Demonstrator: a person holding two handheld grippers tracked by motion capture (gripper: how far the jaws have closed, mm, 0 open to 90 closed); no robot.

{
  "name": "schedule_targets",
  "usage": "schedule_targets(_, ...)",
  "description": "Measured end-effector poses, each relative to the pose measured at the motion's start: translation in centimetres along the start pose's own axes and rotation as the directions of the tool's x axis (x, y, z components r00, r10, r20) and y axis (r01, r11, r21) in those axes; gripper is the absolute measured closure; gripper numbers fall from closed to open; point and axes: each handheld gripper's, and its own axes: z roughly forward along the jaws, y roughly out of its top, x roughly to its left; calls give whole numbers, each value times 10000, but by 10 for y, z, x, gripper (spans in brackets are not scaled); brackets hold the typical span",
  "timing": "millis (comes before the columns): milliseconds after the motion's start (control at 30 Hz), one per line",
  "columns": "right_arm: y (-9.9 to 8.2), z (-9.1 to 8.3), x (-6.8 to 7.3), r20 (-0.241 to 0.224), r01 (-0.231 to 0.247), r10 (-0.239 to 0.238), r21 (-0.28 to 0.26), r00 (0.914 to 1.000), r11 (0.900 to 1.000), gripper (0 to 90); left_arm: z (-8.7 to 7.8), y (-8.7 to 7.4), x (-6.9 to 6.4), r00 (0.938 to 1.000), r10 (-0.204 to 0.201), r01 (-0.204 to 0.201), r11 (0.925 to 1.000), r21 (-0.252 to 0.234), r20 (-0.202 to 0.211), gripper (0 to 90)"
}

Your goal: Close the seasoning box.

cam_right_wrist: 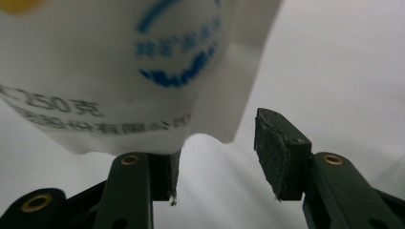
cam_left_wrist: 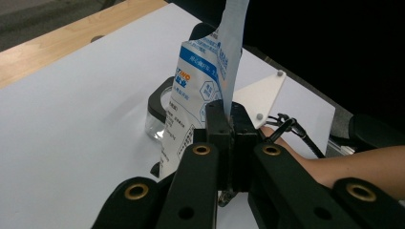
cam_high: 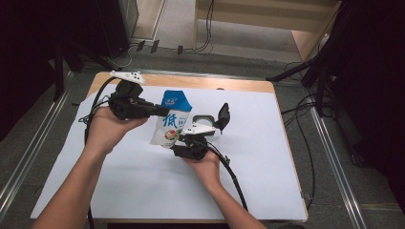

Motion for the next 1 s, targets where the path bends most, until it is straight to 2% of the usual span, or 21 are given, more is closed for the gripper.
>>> schedule_targets(167,1,1,2,52,224,-225,92,9997,9997,546,3,1,2,10000,-91,90,10000,16,22,900)
schedule_targets(267,2,-1,3,-122,316,-315,49,9994,9995,545,6,4,5,9998,-95,98,9998,167,-198,900)
schedule_targets(333,2,-2,7,-269,562,-562,-4,9981,9984,545,11,6,8,9997,-176,180,9996,231,-194,900)
schedule_targets(400,2,0,11,-32,905,-905,161,9959,9958,523,16,7,11,9997,-100,109,9992,384,-231,900)
schedule_targets(533,0,2,11,-37,860,-860,534,9963,9949,523,25,9,17,9997,-70,86,9976,686,-230,900)
schedule_targets(600,-1,2,11,17,998,-1001,663,9950,9928,521,27,9,19,9997,-121,134,9975,692,-191,900)
schedule_targets(700,-1,2,11,-210,956,-944,689,9953,9930,520,29,10,21,9998,-116,129,9974,715,-183,900)
schedule_targets(867,0,0,13,-289,1102,-1086,623,9937,9919,510,32,14,19,9999,95,-92,9969,780,-35,900)
schedule_targets(1000,-1,0,20,-274,1446,-1433,515,9893,9881,484,39,15,19,9996,275,-280,9951,950,65,900)
